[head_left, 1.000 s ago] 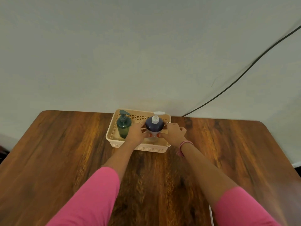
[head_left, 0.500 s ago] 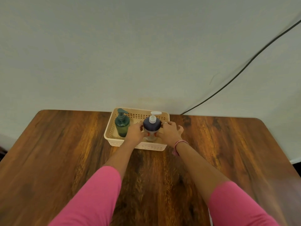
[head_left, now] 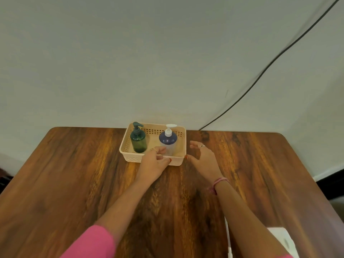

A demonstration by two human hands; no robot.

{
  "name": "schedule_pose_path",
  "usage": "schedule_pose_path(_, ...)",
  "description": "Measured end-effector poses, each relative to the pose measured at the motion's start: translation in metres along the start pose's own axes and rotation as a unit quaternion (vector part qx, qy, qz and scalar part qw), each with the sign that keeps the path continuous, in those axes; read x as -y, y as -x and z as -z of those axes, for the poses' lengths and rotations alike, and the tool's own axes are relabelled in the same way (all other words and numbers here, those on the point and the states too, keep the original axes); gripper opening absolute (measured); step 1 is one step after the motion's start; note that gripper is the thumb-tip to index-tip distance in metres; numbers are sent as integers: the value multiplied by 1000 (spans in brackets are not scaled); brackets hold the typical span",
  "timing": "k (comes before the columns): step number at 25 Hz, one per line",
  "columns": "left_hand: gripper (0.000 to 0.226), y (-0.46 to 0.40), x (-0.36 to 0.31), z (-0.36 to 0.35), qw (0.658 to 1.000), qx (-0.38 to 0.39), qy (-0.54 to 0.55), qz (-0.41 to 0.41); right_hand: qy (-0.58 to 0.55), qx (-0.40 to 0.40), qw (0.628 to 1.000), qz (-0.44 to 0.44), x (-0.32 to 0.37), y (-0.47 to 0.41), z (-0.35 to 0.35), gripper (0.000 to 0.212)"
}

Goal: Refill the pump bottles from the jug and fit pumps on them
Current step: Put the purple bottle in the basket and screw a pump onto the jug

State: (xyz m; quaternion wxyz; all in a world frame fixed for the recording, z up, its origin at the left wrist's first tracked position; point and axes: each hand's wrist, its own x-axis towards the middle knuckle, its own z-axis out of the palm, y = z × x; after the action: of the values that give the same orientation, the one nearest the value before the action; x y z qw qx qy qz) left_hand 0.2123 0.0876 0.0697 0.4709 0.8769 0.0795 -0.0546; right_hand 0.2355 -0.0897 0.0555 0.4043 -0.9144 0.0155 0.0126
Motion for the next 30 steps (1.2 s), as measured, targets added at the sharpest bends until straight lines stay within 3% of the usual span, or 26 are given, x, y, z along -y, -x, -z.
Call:
schedule_pose_path(3, 41, 45, -1, -15, 1000, 9, 12, -24, -54, 10, 998, -6, -6, 55, 18, 48)
schedule_pose_path(10, 33, 134, 13, -61, 997, 49, 34, -52, -44, 21, 999, 1, -44, 172, 41, 43)
schedule_pose_path(15, 32, 181, 19, -86, 995, 70, 31, -63, 65, 45, 997, -3, -89, 235, 42, 37)
schedule_pose_path(17, 31, 195, 23, -93, 995, 75, 25, -56, 159, 94, 983, 15, -110, 251, 43, 41)
schedule_pose_path(21, 32, 214, 32, -101, 995, 92, 17, -39, 332, 227, 907, 122, -141, 266, 40, 53)
schedule_pose_path(26, 31, 228, 32, -109, 996, 85, 16, -35, 373, 269, 872, 165, -157, 270, 29, 54)
schedule_pose_path(30, 32, 233, 30, -117, 995, 85, 21, -37, 320, 266, 891, 180, -160, 268, 33, 47)
